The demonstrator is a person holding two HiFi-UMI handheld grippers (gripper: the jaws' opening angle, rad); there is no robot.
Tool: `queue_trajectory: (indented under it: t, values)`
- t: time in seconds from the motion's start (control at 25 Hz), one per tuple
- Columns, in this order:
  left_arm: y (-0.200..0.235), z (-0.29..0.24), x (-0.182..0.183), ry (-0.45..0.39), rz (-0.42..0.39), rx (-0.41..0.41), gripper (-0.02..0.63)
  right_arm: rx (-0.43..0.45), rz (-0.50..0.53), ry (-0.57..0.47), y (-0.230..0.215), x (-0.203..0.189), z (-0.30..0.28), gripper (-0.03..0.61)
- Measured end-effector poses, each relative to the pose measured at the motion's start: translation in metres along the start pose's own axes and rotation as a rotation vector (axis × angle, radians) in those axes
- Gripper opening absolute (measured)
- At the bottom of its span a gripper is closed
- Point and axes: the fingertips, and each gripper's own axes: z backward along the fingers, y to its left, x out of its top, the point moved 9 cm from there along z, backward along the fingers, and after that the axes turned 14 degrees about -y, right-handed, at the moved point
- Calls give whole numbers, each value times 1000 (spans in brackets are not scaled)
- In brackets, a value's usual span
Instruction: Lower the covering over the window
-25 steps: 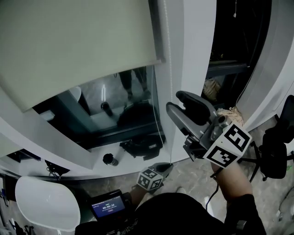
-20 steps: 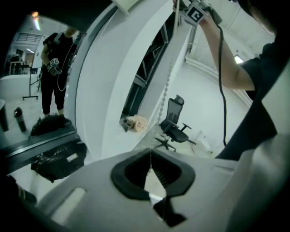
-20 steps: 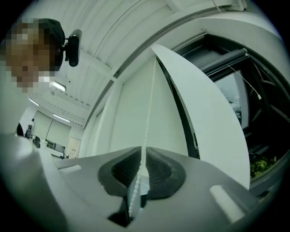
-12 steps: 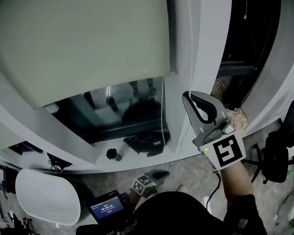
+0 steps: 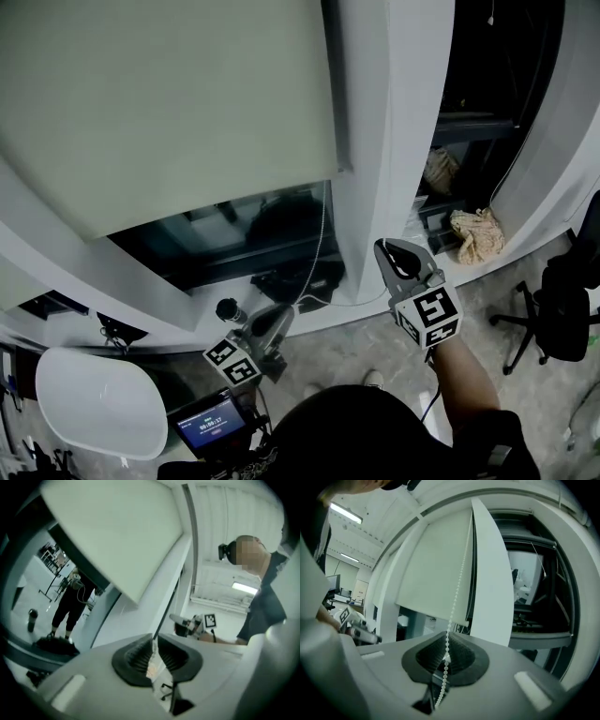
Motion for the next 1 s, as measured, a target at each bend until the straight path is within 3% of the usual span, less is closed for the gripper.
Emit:
queue_trajectory:
  t: [0.16, 0.28, 0.6, 0.84, 0.88, 0.96, 1.0]
  values:
    - [-6, -17, 54, -124, -99, -78, 127, 45, -85, 167, 30, -66, 8, 12]
    - [-16, -34, 79, -187, -98, -123, 133, 74, -179, 255, 51, -104, 19, 12]
    - [-79, -134, 69, -132, -215, -287, 147, 173, -241, 332, 99, -141, 37, 12]
    - [-99, -178, 83, -142, -241, -315, 155, 222, -301, 447, 114, -168, 60, 12]
    - [-100, -183, 86, -147, -237, -316, 138, 236, -312, 485, 118, -177, 67, 12]
    - [-103, -189, 86, -121, -247, -318, 15, 259, -326, 551, 126, -194, 81, 12]
    - [-105, -192, 83, -93, -262, -315, 9, 260, -336, 572, 127, -200, 87, 12]
